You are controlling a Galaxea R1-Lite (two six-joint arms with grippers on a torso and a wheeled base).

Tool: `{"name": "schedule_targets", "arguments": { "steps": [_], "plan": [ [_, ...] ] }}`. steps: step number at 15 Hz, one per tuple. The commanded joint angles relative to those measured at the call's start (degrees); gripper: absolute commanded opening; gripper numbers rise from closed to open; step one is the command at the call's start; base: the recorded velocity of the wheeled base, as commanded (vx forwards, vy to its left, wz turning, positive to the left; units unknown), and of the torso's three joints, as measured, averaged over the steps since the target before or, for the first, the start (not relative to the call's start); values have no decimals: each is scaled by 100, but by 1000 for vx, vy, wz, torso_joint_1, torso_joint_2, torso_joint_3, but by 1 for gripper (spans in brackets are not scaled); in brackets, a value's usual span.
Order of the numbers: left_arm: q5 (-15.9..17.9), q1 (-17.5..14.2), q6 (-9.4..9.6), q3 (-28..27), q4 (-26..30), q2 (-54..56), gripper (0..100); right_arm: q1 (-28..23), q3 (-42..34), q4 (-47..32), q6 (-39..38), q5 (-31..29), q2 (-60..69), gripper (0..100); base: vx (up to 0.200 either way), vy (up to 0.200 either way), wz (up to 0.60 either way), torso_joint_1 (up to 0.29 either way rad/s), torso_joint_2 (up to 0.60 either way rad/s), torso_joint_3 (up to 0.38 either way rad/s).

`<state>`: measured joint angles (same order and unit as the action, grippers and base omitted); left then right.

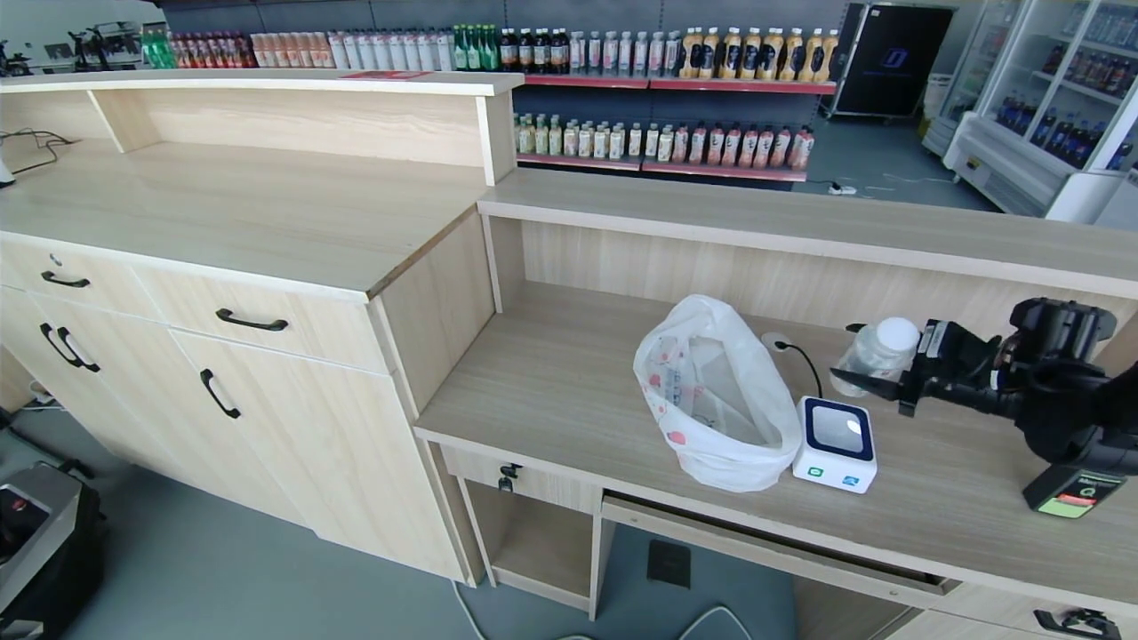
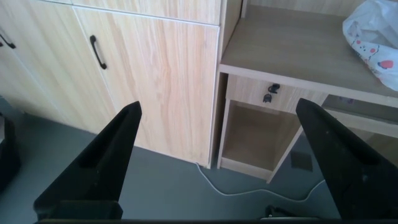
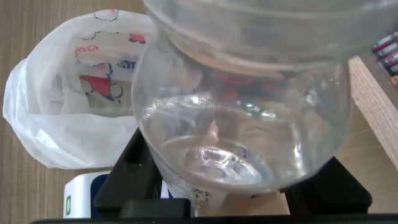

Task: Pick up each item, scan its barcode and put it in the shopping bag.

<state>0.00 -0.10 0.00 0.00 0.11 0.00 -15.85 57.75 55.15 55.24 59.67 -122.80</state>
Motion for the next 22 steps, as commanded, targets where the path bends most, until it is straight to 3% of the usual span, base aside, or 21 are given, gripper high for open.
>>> {"name": "schedule_targets", "arguments": {
  "steps": [1, 3, 5, 6, 7, 9, 11, 13, 15, 19, 22],
  "plan": [
    [0, 1, 0, 0, 7, -9, 100, -867, -457, -989, -1612, -720, 1698, 0, 0, 0, 0, 0, 0, 0],
    [0, 1, 0, 0, 7, -9, 100, -885, -677, -1709, -3027, -2355, 2181, 0, 0, 0, 0, 0, 0, 0],
    [0, 1, 0, 0, 7, -9, 100, -59, -695, -1437, -5163, -4605, 2207, 0, 0, 0, 0, 0, 0, 0],
    [0, 1, 0, 0, -2, -9, 100, 293, -870, -1006, -5357, -5607, 2067, 0, 0, 0, 0, 0, 0, 0],
    [0, 1, 0, 0, -2, -9, 100, 556, -1143, -611, -5075, -6591, 1952, 0, 0, 0, 0, 0, 0, 0],
    [0, 1, 0, 0, 7, -9, 100, 899, -1196, -180, -4776, -7417, 1768, 0, 0, 0, 0, 0, 0, 0],
    [0, 1, 0, 0, -2, -9, 100, 987, -1116, 277, -4205, -7426, 1627, 0, 0, 0, 0, 0, 0, 0],
    [0, 1, 0, 0, -2, -9, 100, 1013, -923, 743, -3502, -7040, 1276, 0, 0, 0, 300, 1, -1, -1],
    [0, 1, 0, 0, -2, -9, 100, 1260, -572, 1033, -3388, -6952, 924, 0, 0, 0, 600, -95, 181, 98],
    [0, 1, 0, 0, -2, -9, 100, 1347, -141, 655, -4478, -5519, 406, 0, 0, 0, 150, -148, 299, 129],
    [0, 1, 0, 0, -2, -9, 100, 1444, 290, 646, -4935, -5176, -139, 0, 0, 0, 0, -9, 19, 6]
  ]
}}
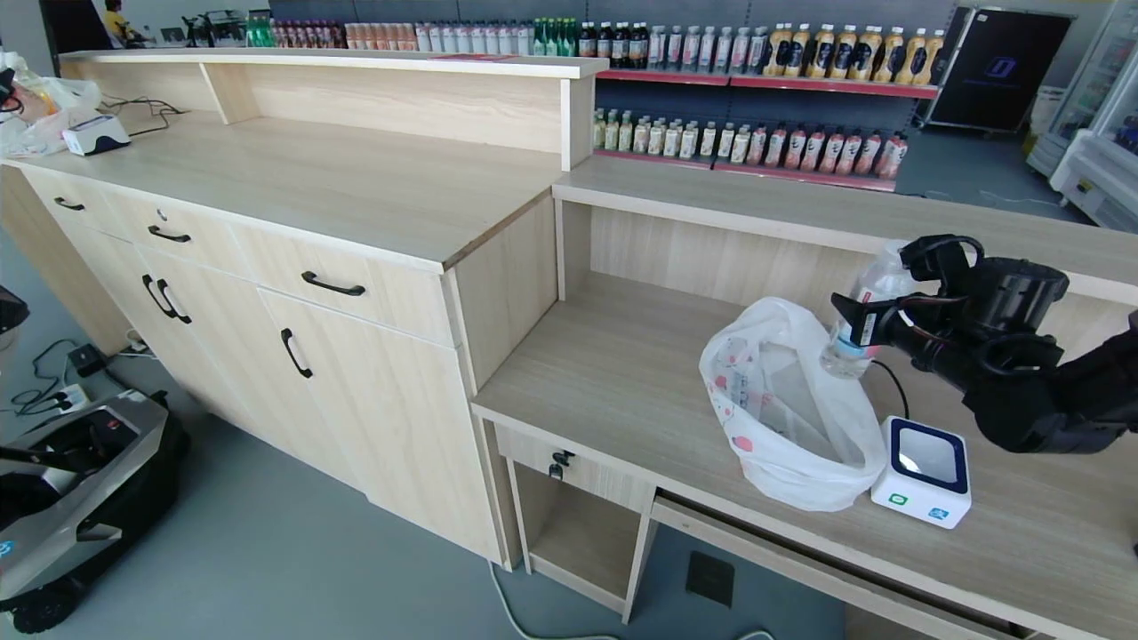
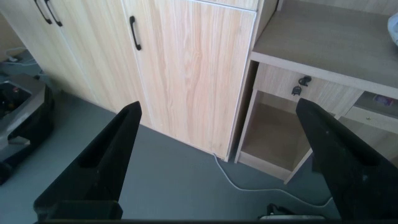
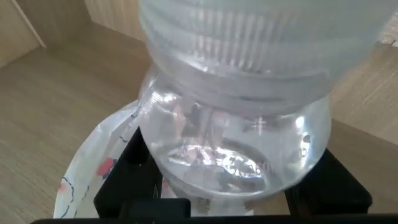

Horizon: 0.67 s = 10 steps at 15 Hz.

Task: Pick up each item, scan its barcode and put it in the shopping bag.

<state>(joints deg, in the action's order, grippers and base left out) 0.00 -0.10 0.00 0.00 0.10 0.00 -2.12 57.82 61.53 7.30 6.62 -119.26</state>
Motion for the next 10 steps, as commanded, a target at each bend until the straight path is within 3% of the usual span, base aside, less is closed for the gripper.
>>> {"name": "schedule_targets", "arguments": {
  "steps": [1, 5, 10],
  "plan": [
    [0, 1, 0, 0, -1, -9, 100, 71, 335, 17, -133, 235, -642, 0, 0, 0, 0, 0, 0, 0],
    [0, 1, 0, 0, -1, -9, 100, 71, 581, 70, -141, 674, -1126, 0, 0, 0, 0, 0, 0, 0],
    [0, 1, 0, 0, -1, -9, 100, 98, 1443, 79, -150, 692, -1829, 0, 0, 0, 0, 0, 0, 0]
  ]
}}
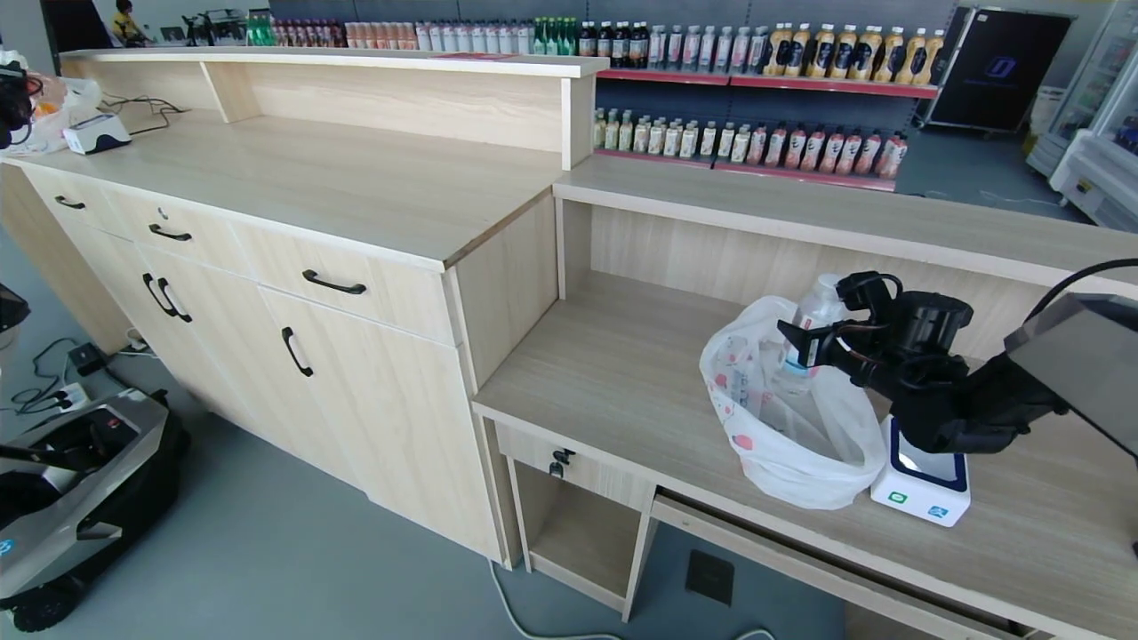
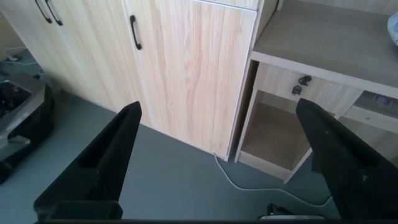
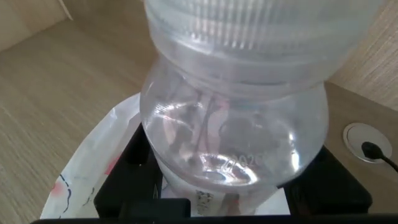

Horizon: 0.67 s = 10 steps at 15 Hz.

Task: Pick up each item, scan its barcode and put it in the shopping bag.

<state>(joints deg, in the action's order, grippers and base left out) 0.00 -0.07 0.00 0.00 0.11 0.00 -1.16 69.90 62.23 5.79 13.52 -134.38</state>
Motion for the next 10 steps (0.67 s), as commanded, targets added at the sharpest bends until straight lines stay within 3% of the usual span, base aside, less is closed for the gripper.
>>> {"name": "schedule_targets", "arguments": {
  "steps": [1, 10],
  "plan": [
    [0, -1, 0, 0, -2, -9, 100, 2, 437, 8, 1, 2, -458, 0, 0, 0, 0, 0, 0, 0],
    [0, -1, 0, 0, -2, -9, 100, -42, 674, 114, 19, 10, -976, 0, 0, 0, 0, 0, 0, 0]
  ]
}}
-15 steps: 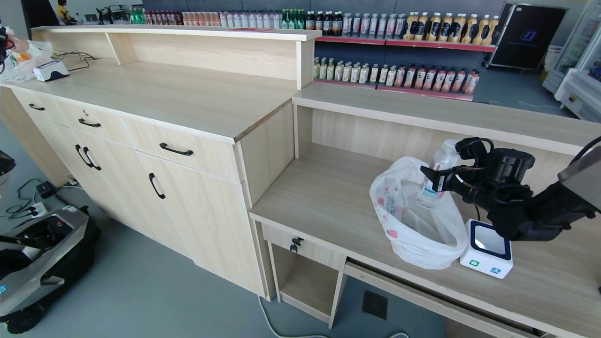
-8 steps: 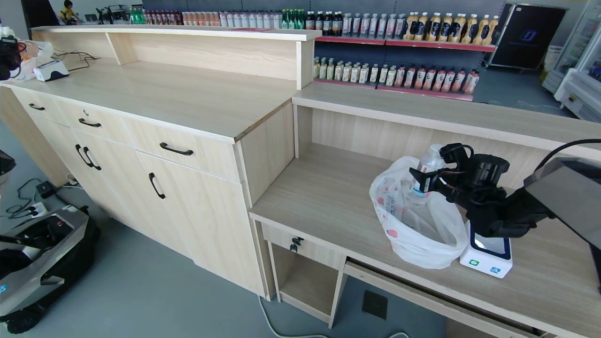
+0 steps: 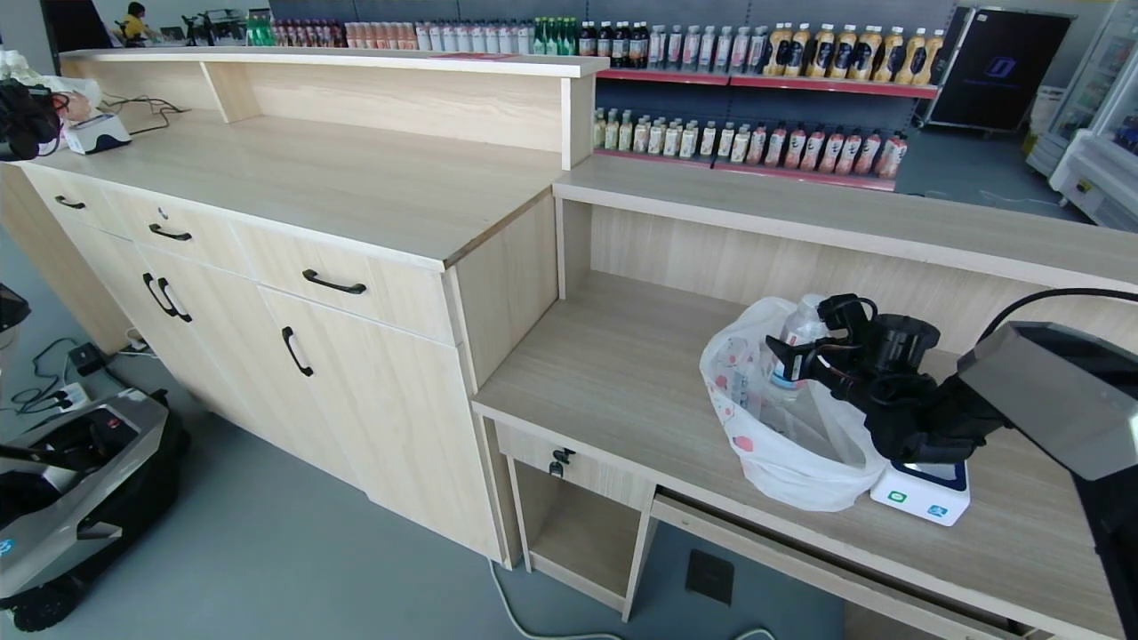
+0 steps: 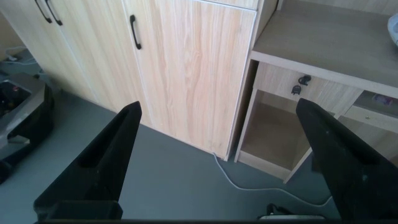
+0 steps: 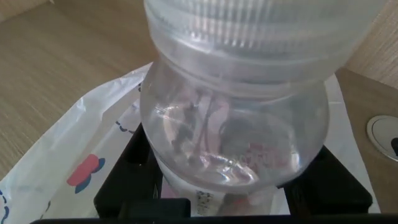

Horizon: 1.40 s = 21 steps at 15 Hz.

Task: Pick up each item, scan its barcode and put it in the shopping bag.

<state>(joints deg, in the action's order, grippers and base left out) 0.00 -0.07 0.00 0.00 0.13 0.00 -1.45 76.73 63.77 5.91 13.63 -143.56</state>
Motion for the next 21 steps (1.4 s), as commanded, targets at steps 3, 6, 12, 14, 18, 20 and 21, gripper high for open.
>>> {"name": "schedule_targets", "arguments": {
  "steps": [3, 6, 12, 14, 18, 20, 21],
  "plan": [
    [0, -1, 0, 0, -5, -9, 100, -4, -105, -5, 24, 61, -14, 0, 0, 0, 0, 0, 0, 0],
    [0, -1, 0, 0, -5, -9, 100, -4, -343, -31, -2, 122, 284, 100, 0, 0, 0, 0, 0, 0],
    [0, -1, 0, 0, 4, -9, 100, -31, -1881, -488, -20, 114, 2842, 100, 0, 0, 0, 0, 0, 0],
    [0, -1, 0, 0, -5, -9, 100, -356, -3217, -515, 367, 114, 4169, 100, 0, 0, 0, 0, 0, 0],
    [0, -1, 0, 0, 4, -9, 100, -1024, -2962, -1174, 1448, -36, 4705, 100, 0, 0, -300, 0, 0, 2],
    [0, -1, 0, 0, 4, -9, 100, -1121, -2470, -1631, 1360, -730, 4732, 100, 0, 0, -600, -10, 2, 7],
    [0, -1, 0, 0, 4, -9, 100, -1129, -2197, -1947, 1193, -1143, 4714, 100, 0, 0, -600, 22, 12, 2]
  ]
}}
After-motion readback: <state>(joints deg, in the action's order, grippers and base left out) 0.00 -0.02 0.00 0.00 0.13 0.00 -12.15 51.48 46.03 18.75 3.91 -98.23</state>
